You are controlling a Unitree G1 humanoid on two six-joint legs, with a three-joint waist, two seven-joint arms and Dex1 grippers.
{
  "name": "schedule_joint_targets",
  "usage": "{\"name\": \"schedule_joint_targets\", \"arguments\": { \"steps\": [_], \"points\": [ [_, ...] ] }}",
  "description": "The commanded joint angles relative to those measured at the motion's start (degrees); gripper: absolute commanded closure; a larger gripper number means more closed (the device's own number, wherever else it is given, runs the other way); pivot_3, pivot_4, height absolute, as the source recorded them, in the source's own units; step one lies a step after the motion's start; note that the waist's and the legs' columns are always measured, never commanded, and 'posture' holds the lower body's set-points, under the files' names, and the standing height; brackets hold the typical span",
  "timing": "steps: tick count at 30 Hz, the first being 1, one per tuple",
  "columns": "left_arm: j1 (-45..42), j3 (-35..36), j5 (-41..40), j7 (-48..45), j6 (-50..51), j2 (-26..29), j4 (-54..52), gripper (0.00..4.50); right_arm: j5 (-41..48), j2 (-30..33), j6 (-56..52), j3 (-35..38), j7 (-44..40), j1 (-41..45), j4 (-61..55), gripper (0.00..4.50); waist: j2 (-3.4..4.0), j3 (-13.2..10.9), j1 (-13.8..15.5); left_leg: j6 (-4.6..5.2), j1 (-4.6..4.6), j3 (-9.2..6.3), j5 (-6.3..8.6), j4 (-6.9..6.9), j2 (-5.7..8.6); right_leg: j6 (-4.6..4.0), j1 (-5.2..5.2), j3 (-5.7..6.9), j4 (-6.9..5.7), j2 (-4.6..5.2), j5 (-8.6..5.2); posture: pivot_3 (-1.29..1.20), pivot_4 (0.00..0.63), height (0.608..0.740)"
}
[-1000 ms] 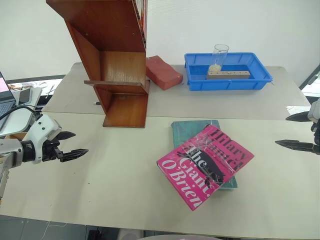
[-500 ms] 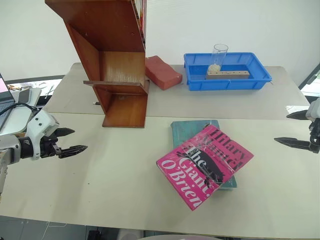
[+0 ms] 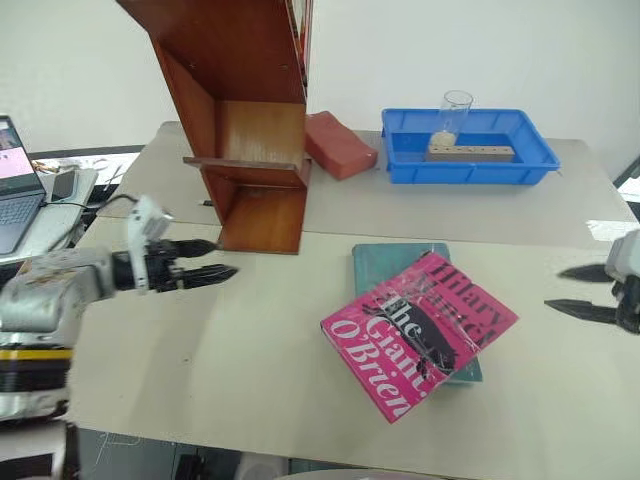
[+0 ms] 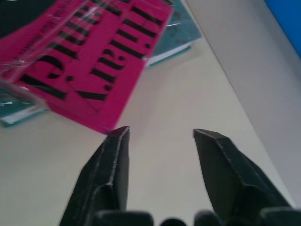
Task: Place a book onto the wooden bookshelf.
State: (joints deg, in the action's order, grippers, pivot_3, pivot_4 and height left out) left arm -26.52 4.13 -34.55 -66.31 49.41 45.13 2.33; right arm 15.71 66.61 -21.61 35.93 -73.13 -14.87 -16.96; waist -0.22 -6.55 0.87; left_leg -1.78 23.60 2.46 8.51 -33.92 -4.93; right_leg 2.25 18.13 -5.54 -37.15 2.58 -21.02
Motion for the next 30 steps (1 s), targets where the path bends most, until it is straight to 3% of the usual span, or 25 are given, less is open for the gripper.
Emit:
{"name": "schedule_joint_targets", "arguments": {
  "steps": [1,3,4,15,26,30],
  "points": [
    [-4.68,-3.23,-3.29,-0.86,5.87,-4.41,2.45,0.0,-2.27,-2.25,-0.52,3.39,0.08,-5.2,-6.98,3.62,-0.08,0.03,-0.39,0.0,0.0,-0.07,0.0,-0.01,0.02,0.0,-0.01,0.0,0.0,-0.02,0.0,0.0,0.15,0.673],
    [-7.67,-5.7,-3.43,-0.78,8.02,-8.76,6.58,0.0,-3.89,-3.74,0.25,1.83,1.42,-7.72,-9.13,4.35,-0.13,0.06,-0.46,0.01,-0.02,-0.24,0.0,-0.04,0.08,0.05,-0.06,0.03,0.02,-0.07,-0.02,0.0,0.15,0.673],
    [-8.96,-6.61,-3.52,-0.88,9.16,-10.79,8.58,0.0,-4.82,-4.18,0.9,0.57,2.24,-8.25,-9.67,4.49,-0.11,0.07,-0.5,0.01,-0.01,-0.27,0.0,-0.04,0.11,0.22,-0.04,0.01,0.02,-0.07,-0.11,0.0,0.15,0.673],
    [-11.95,-10.45,-2.51,0.24,13.4,-22.71,21.09,0.0,-8.07,-5.84,2.17,-15.5,9.56,-0.02,-6.96,4.49,-0.12,0.06,-1.56,0.02,0.16,-0.59,-0.02,-0.05,0.24,0.01,-0.21,0.01,0.01,-0.14,0.02,0.0,0.15,0.673],
    [-7.86,-12.36,-0.8,2.54,13.05,-26.59,20.19,0.0,-9.04,-8.25,5.4,-28.92,11.56,16.66,-0.06,4.49,-0.09,0.07,-1.56,-0.01,0.13,-0.69,-0.03,-0.02,0.28,0.01,-0.26,0.02,0.01,-0.14,0.03,0.0,0.15,0.673],
    [-6.71,-9.58,-2.43,5.0,14.55,-27.46,18.94,0.0,-9.73,-9.98,6.5,-33.55,11.55,22.11,2.91,4.49,-0.08,0.08,-1.53,-0.02,0.11,-0.7,-0.04,-0.04,0.29,0.01,-0.3,0.03,0.01,-0.14,0.03,0.0,0.15,0.673]
  ]
}}
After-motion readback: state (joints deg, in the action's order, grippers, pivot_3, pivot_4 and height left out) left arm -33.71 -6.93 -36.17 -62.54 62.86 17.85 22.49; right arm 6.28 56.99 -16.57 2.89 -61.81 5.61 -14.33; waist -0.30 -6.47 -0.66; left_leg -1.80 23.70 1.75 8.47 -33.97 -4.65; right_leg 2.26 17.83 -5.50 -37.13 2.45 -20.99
